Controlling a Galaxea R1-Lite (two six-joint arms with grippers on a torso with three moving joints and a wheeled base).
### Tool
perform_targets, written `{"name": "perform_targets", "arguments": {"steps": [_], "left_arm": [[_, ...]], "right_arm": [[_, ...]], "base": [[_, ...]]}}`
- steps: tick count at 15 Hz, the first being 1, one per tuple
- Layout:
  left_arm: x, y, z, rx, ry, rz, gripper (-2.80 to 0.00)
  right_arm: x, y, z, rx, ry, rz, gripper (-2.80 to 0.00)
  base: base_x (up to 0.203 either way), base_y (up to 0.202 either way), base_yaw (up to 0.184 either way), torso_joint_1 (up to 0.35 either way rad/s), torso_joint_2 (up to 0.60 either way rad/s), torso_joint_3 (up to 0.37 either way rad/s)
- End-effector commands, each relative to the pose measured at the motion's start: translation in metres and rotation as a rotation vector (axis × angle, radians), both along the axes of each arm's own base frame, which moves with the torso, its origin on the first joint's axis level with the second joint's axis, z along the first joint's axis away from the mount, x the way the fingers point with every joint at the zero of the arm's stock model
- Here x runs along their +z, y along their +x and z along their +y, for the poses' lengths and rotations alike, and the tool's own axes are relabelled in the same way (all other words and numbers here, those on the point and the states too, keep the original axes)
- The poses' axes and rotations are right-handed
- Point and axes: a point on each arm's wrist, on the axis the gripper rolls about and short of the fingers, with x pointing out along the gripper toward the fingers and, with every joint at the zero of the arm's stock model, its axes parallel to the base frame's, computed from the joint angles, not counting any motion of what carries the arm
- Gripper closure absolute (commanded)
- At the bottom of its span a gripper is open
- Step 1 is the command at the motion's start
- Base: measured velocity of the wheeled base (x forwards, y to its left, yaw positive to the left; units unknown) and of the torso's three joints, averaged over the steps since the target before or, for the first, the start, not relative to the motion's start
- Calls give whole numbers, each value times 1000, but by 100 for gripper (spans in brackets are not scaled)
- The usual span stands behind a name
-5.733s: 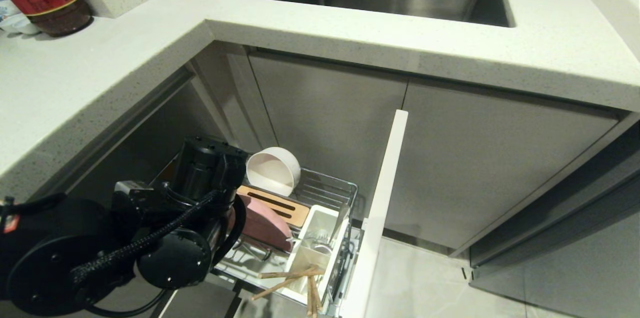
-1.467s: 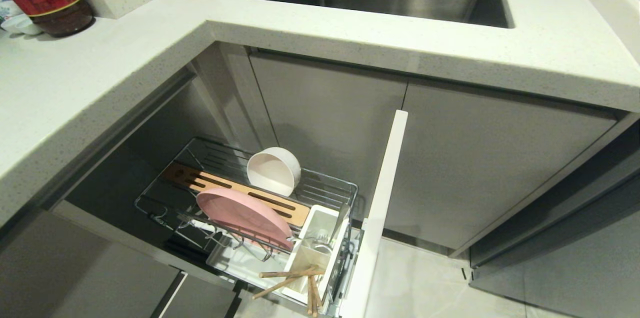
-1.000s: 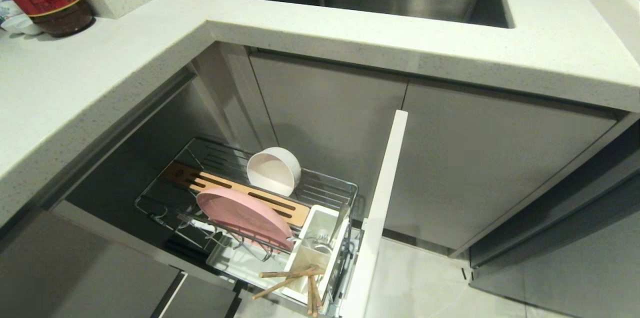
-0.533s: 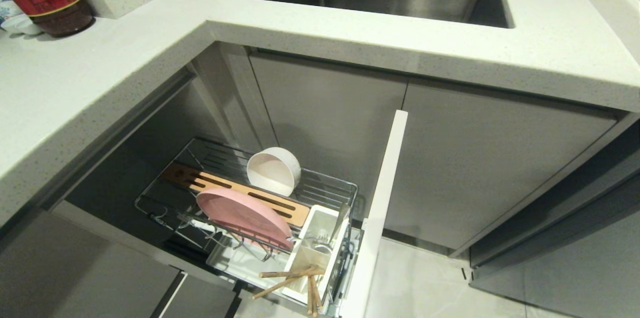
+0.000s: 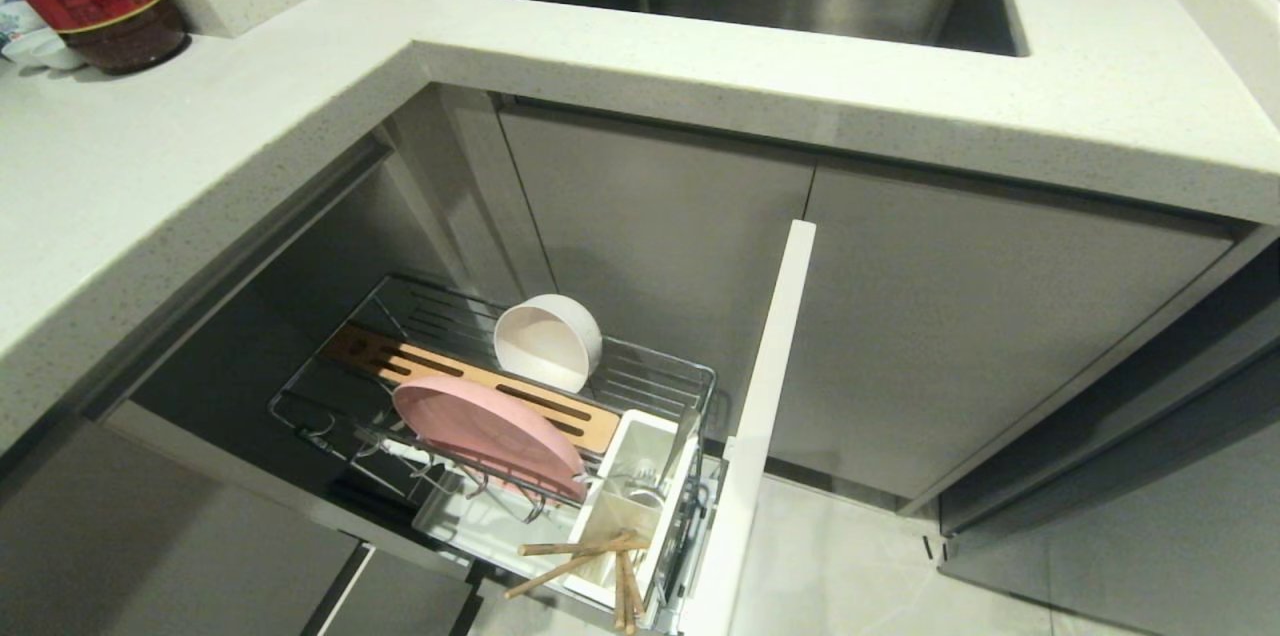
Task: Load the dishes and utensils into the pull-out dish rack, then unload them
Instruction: Take the plate out of the cupboard
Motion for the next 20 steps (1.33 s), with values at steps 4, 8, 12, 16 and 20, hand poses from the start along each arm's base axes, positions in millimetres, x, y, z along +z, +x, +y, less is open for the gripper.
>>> {"name": "perform_targets", "arguments": {"steps": [4, 8, 12, 16, 20], "left_arm": [[28, -10, 0, -1, 2, -82, 0], [94, -41, 0, -1, 4, -171, 0], [193, -40, -1, 4, 5, -222, 0], [298, 0, -1, 33, -55, -359, 0], [354, 51, 2, -40, -398, -401, 0]], "right_arm": [[-7, 2, 0, 0, 0, 26, 0], [-7, 2, 0, 0, 0, 26, 0], [-7, 2, 0, 0, 0, 27, 0], [-7, 2, 0, 0, 0, 26, 0], [-8, 2, 0, 0, 0, 27, 0]], "base": [[0, 0, 0, 0, 0, 0], [0, 0, 0, 0, 0, 0], [0, 0, 0, 0, 0, 0], [0, 0, 0, 0, 0, 0], [0, 0, 0, 0, 0, 0]]}}
